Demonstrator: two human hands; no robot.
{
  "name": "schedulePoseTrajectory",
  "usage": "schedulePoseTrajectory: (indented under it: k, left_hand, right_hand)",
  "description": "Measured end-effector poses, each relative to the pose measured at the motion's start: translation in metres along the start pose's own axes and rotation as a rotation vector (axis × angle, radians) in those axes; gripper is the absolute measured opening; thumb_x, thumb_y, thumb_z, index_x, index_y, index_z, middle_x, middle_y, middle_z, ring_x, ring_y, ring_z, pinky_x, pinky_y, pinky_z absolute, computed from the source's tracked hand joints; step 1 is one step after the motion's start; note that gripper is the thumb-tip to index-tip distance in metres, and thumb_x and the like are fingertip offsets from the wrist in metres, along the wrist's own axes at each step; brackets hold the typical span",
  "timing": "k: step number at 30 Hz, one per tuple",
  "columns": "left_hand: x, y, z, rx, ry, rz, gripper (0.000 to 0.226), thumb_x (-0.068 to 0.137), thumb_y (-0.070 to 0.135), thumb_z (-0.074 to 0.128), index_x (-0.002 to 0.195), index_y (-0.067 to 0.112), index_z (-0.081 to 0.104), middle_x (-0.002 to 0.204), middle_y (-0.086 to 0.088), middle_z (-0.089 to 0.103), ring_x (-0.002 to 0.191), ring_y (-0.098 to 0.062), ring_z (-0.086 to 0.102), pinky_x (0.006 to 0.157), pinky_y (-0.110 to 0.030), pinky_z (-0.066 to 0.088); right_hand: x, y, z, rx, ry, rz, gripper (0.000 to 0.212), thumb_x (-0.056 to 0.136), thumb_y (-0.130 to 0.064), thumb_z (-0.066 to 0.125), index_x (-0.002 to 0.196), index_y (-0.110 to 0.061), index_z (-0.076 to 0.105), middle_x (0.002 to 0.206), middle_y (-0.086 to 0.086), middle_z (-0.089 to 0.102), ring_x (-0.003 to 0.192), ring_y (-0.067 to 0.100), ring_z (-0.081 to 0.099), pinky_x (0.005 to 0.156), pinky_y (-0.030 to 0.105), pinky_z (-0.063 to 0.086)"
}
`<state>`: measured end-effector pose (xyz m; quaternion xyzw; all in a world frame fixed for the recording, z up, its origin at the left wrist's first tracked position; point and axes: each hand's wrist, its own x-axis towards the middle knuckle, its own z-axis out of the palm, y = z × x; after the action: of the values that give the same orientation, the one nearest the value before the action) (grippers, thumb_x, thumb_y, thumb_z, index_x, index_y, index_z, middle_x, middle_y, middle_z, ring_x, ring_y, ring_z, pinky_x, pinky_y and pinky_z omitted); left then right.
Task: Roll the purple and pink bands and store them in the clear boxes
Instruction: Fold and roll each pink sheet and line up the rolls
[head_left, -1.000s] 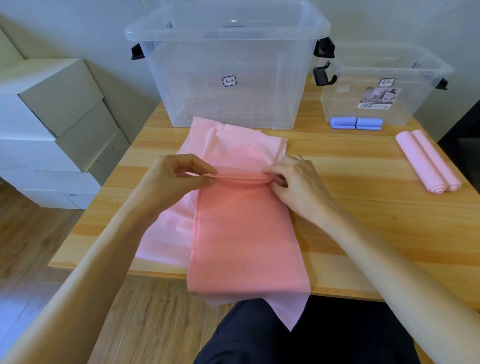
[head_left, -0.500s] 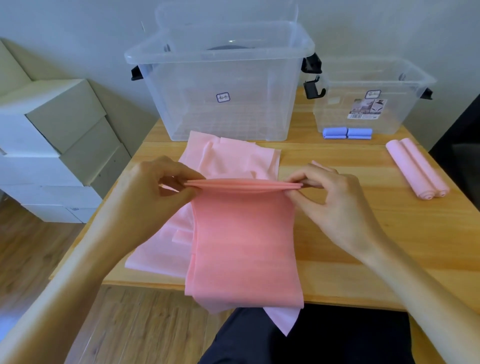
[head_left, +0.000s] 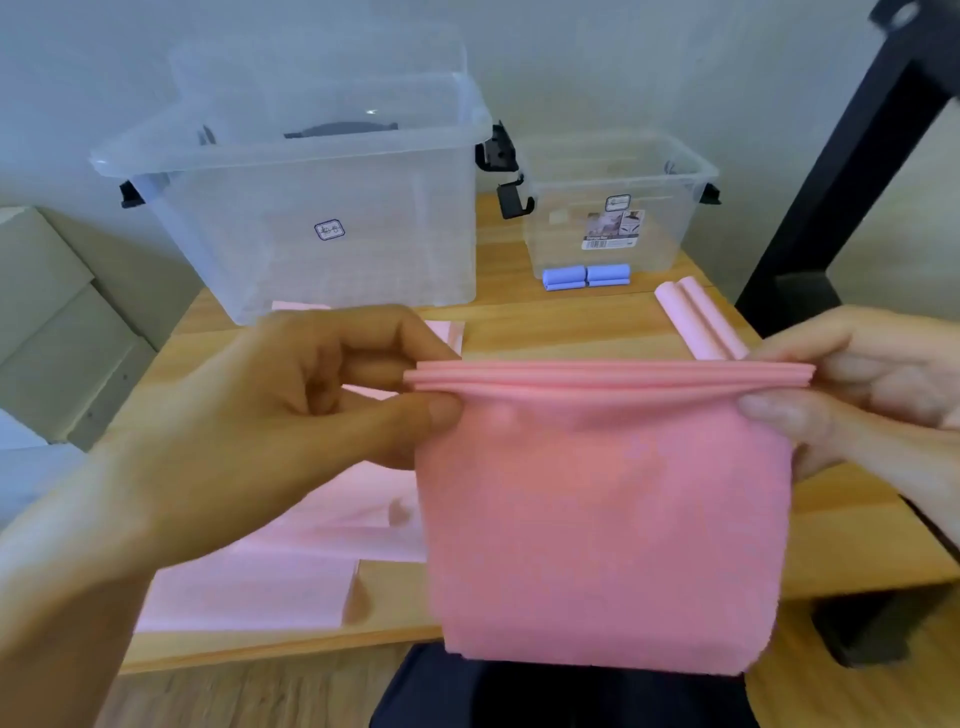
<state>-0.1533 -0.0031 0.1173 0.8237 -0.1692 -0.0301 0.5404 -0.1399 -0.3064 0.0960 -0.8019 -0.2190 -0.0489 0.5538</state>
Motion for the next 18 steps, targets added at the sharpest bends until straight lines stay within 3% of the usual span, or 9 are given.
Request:
schedulePoseTrajectory:
  k: [3,8,12,15,18]
  left_hand:
    - [0.040,-0.020,0.012,-0.069,-0.065,-0.148,0.014,0.077,0.020,0.070,0.088,0.010,0.071,0.083,-0.003,0.076,0.073,-0.016,0.073,0.069,-0.023,0.059]
    - [0.104,-0.085,0.038,-0.010,-0.118,-0.337,0.005,0.089,0.004,0.068,0.091,0.008,0.069,0.078,-0.005,0.070,0.062,-0.010,0.066,0.060,-0.022,0.057]
    - [0.144,-0.126,0.049,0.076,0.005,-0.342,0.012,0.089,0.001,0.067,0.088,0.012,0.068,0.086,-0.009,0.064,0.054,-0.007,0.064,0.059,-0.021,0.057]
    - [0.171,-0.146,0.050,0.181,0.105,-0.294,0.014,0.087,0.004,0.069,0.093,0.016,0.067,0.076,-0.002,0.066,0.050,-0.003,0.062,0.057,-0.020,0.053]
    - [0.192,-0.154,0.051,0.235,0.161,-0.249,0.021,0.088,0.009,0.070,0.103,0.016,0.057,0.076,-0.002,0.072,0.056,-0.011,0.065,0.064,-0.030,0.055]
  right_hand:
    - [0.013,0.023,-0.003,0.031,0.024,0.122,0.009,0.081,-0.013,0.069,0.087,-0.016,0.075,0.084,0.000,0.077,0.076,0.012,0.073,0.055,0.022,0.058]
    - [0.057,0.107,0.007,-0.137,0.047,0.406,0.005,0.091,-0.006,0.068,0.092,-0.009,0.072,0.090,0.007,0.075,0.081,0.014,0.070,0.061,0.024,0.060]
    - [0.092,0.148,0.017,-0.290,0.082,0.410,0.010,0.090,-0.008,0.069,0.083,-0.016,0.068,0.080,-0.002,0.067,0.072,0.013,0.063,0.057,0.020,0.053]
    - [0.116,0.161,0.019,-0.382,0.107,0.396,0.008,0.093,-0.010,0.064,0.087,-0.014,0.067,0.075,-0.003,0.060,0.055,0.011,0.057,0.049,0.023,0.052]
    - [0.136,0.174,0.019,-0.552,0.131,0.394,0.012,0.095,-0.015,0.057,0.090,-0.018,0.067,0.080,-0.006,0.061,0.070,0.014,0.059,0.068,0.037,0.055]
